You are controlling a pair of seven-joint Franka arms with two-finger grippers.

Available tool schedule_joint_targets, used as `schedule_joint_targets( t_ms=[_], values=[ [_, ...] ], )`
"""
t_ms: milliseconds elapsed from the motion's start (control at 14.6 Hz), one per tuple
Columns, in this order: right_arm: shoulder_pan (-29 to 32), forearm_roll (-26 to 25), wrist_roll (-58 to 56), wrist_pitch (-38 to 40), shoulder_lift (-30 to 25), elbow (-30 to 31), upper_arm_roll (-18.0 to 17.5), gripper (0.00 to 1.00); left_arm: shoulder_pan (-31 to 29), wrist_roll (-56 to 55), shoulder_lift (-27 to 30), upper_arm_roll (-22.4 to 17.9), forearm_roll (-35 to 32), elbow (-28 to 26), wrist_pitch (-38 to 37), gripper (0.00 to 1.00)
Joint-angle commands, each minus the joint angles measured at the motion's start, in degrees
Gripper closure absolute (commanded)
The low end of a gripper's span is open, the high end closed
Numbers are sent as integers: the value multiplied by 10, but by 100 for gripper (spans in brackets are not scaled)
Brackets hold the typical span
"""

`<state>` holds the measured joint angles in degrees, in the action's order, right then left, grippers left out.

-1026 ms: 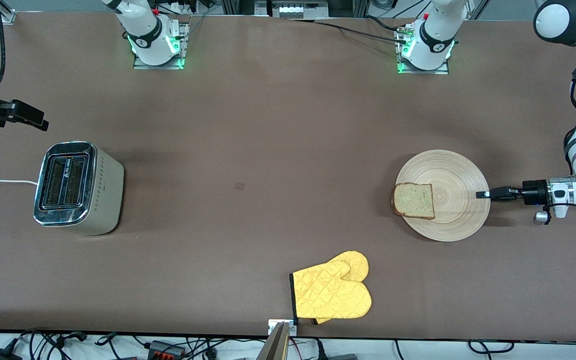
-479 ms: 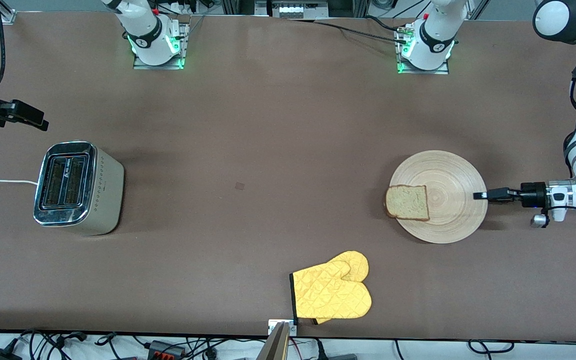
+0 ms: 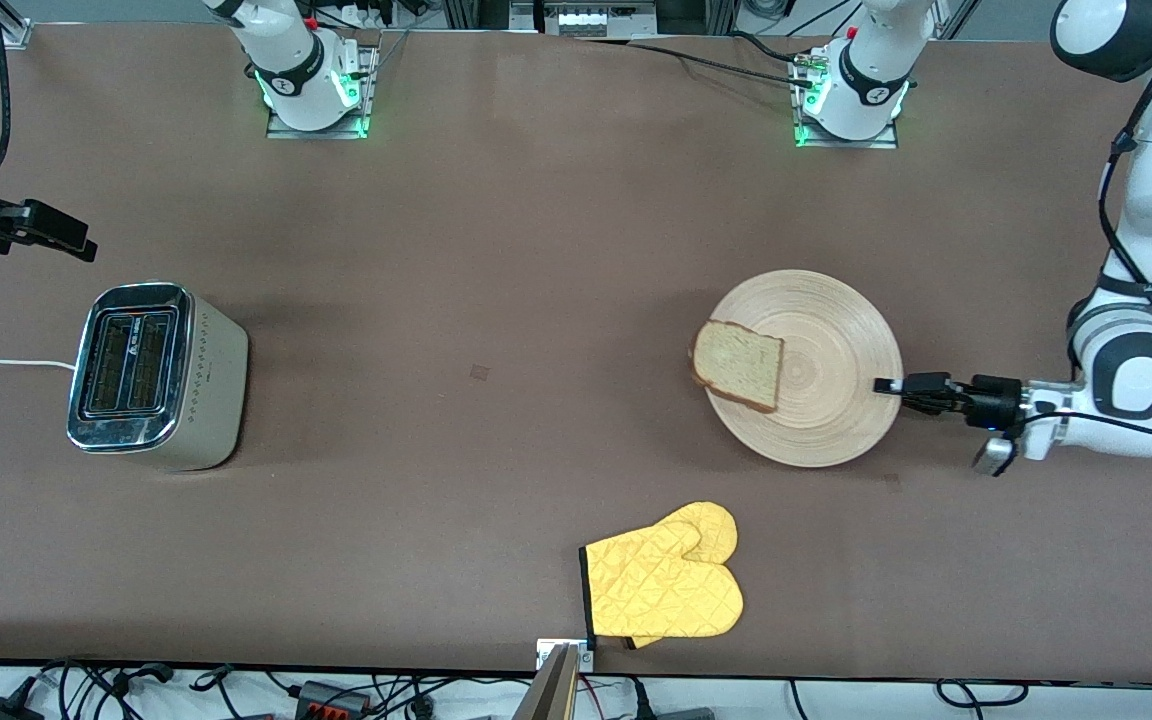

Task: Move plate and put bread in toaster
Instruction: 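Slide the plate with the left gripper toward the toaster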

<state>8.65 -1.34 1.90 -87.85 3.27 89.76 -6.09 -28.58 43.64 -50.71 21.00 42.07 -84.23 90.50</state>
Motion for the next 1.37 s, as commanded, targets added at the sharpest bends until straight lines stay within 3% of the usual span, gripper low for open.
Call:
schedule_joint_targets(
  t_ms=[0,342,684,1094,1300],
  values=[
    [4,1,-7,10,2,-11,-2,0,56,-2,6,14,16,-16,40,98],
    [4,1,-7,10,2,-11,-2,0,146,-3,5,65,114,-69,234,98],
    [4,0,-7,10,2,-11,-2,0,259,6,0,66,228,-76,359,98],
    [4,1,-7,10,2,-11,-2,0,353,75,-29,64,380,-72,440,98],
    [3,-1,-6,9,2,-11,-2,0,362,107,-49,64,393,-73,459,98]
  ],
)
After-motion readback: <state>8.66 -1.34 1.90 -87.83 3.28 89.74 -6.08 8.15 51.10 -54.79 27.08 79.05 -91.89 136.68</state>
